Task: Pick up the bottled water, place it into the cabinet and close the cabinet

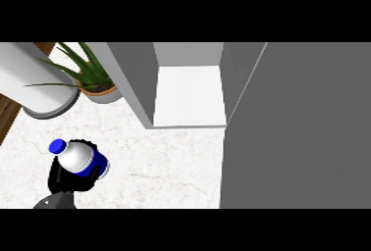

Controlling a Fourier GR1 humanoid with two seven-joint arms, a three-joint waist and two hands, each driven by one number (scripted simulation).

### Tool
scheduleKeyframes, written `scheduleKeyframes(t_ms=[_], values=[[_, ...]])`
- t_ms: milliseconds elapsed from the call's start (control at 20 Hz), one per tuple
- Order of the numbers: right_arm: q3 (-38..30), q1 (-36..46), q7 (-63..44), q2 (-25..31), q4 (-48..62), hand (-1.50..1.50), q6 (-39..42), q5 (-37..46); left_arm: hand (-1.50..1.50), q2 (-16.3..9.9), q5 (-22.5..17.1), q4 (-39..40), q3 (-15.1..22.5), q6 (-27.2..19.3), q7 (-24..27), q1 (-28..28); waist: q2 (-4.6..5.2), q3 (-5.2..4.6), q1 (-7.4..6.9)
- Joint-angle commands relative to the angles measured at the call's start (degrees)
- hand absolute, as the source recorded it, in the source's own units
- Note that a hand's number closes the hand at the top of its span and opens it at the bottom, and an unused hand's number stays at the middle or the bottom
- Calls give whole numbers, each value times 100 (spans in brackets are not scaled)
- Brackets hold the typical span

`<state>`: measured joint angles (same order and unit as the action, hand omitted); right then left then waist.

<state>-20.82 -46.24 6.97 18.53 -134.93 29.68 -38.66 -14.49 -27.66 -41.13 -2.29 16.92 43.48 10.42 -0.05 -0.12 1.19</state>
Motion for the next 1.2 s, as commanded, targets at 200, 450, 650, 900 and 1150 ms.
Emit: scheduleKeyframes(t_ms=[200,450,650,900,1150], values=[[-391,-317,-399,161,-952,-150,-172,-1000,150,319,261,-645,369,-439,-573,416,-19,8,-37],[-174,-387,-385,-132,-1226,-150,-286,-710,150,563,314,-1449,619,-857,-1199,402,-25,8,-39],[-246,-320,-420,-41,-1058,-150,-281,-740,150,865,390,-2365,895,-1447,-1865,357,-32,11,-71],[-153,-432,-419,-140,-1198,-150,-264,-761,150,1075,747,-2944,1093,-2266,-2353,515,-26,8,-77],[-287,-30,-608,133,-933,-150,-445,-1082,150,1438,934,-2783,1633,-3045,-2317,987,4,4,-39]])
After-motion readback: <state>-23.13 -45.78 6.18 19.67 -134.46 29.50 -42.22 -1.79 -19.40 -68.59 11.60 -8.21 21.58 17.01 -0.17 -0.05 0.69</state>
